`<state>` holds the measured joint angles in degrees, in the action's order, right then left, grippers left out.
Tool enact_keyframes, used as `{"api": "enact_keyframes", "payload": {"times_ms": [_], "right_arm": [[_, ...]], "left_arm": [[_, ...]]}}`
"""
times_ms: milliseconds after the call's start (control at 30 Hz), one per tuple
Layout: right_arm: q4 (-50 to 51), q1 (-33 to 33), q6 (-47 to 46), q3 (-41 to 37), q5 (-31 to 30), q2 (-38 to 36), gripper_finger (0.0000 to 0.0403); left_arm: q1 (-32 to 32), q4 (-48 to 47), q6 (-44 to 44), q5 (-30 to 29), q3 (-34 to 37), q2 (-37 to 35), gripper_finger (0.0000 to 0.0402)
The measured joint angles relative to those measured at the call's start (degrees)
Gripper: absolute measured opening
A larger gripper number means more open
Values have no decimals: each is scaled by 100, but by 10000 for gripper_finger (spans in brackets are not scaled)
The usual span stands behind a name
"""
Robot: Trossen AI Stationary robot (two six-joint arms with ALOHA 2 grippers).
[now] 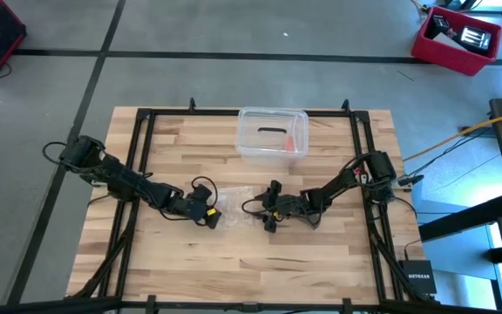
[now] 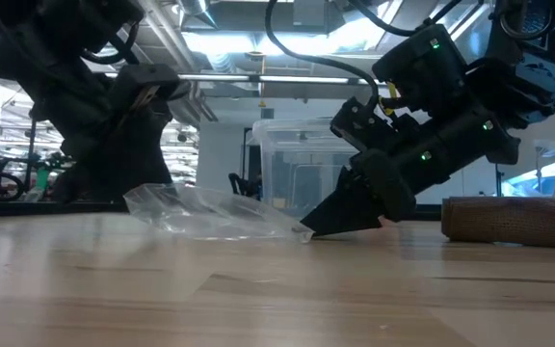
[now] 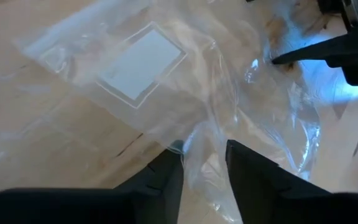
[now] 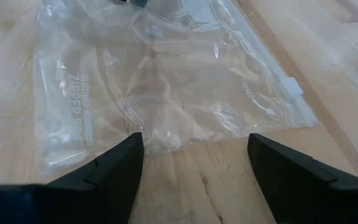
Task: Roll bandage
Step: Open the transparent zip bag
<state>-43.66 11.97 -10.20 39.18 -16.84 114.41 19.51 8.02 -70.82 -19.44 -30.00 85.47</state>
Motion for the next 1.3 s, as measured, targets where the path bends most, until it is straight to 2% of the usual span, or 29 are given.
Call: {"api": "enact_keyframes", "payload": {"times_ms": [300, 533, 733, 833, 933, 1133, 1300], "right_arm": [[0, 0, 0, -2, 0, 2, 292], [252, 0, 24, -8, 7, -162, 292], [1401, 2, 27, -7, 206, -1019, 292], [2001, 7, 29, -9, 232, -1451, 292], [2312, 4, 29, -7, 231, -1752, 292], [2765, 6, 22, -7, 229, -2035, 292], [3278, 5, 22, -9, 256, -2372, 292]], "left_arm": [[0, 15, 572, -70, 0, 0, 7], [0, 56, 1015, -139, 0, 0, 2], [190, 145, 1567, -355, -73, -2, 1], [330, 128, 1863, -661, -179, -2, 0], [442, 113, 2254, -984, -300, -2, 0], [530, 99, 3102, -1188, -477, -7, 0], [658, 59, 4309, -1554, -729, -7, 0]]}}
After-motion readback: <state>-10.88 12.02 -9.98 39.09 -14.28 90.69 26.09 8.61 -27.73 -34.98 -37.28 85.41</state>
